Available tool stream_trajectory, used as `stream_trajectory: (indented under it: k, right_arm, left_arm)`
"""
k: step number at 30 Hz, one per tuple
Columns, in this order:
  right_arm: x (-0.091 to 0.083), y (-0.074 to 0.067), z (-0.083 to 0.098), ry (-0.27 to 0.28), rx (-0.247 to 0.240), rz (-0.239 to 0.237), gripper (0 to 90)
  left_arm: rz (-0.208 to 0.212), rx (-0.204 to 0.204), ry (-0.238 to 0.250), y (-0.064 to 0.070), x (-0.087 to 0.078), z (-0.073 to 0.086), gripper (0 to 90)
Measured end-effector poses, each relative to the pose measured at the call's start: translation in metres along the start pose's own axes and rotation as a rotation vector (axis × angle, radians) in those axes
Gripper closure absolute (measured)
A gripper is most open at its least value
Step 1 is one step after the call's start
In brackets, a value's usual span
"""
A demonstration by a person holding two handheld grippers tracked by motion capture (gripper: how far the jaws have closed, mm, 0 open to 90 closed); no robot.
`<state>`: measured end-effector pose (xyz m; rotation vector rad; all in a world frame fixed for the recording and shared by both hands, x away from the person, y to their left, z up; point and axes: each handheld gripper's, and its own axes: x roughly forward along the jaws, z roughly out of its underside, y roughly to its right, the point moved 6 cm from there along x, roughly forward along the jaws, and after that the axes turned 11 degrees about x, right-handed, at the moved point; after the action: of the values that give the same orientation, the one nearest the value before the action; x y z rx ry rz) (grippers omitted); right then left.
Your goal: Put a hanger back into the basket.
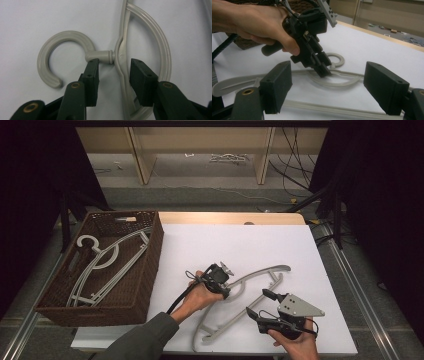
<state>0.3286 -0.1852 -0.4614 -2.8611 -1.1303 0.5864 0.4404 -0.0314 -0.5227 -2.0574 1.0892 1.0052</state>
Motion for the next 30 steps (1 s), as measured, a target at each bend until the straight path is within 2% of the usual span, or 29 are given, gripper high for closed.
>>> stream_trajectory:
  k: [6, 10, 13, 15, 16, 22, 24, 25, 27, 28, 30]
  right_arm:
    - [-0.0001, -0.0001, 0.0000, 0.000, -0.001, 0.000, 23.8]
    - [-0.0002, -0.0003, 0.0001, -0.001, 0.000, 0.000, 23.8]
    - [-0.0019, 0.0001, 0.0004, -0.015, -0.001, 0.004, 23.9]
    - [-0.0008, -0.0003, 0.0002, -0.006, -0.001, -0.001, 23.9]
    - [-0.0007, -0.0003, 0.0003, -0.007, -0.002, -0.001, 23.9]
    - [-0.0001, -0.0015, 0.0015, -0.015, 0.011, -0.004, 23.8]
    - [0.0015, -0.0012, 0.0004, 0.006, -0.001, -0.009, 23.9]
    - [0.0001, -0.0010, 0.0010, -0.012, -0.002, -0.005, 23.8]
    - [0.0001, -0.0008, 0.0008, -0.007, -0.004, -0.003, 23.9]
    - [-0.0002, -0.0016, 0.0014, -0.013, 0.012, -0.002, 23.9]
    - [-0.0002, -0.0014, 0.0016, -0.016, 0.014, -0.002, 23.9]
  left_arm:
    - [0.030, 0.008, -0.018, 0.0035, -0.0006, -0.0001, 70.1]
    - [0.058, 0.023, -0.068, 0.0026, -0.0017, -0.0015, 71.4]
    - [0.084, 0.011, -0.086, 0.0004, -0.0011, -0.0024, 72.1]
    - [0.109, -0.013, -0.101, -0.0012, 0.0002, -0.0045, 72.0]
    - [0.115, -0.019, -0.121, -0.0012, -0.0005, -0.0047, 71.9]
    - [0.114, -0.006, -0.142, -0.0013, 0.0006, -0.0066, 72.1]
    - [0.110, 0.004, -0.148, -0.0003, 0.0001, -0.0065, 72.4]
    - [0.103, 0.022, -0.145, -0.0006, 0.0004, -0.0068, 72.6]
    - [0.095, 0.035, -0.141, 0.0007, 0.0005, -0.0068, 73.3]
    - [0.095, 0.035, -0.138, 0.0009, 0.0001, -0.0064, 73.9]
    - [0.100, 0.022, -0.123, 0.0004, 0.0003, -0.0058, 75.0]
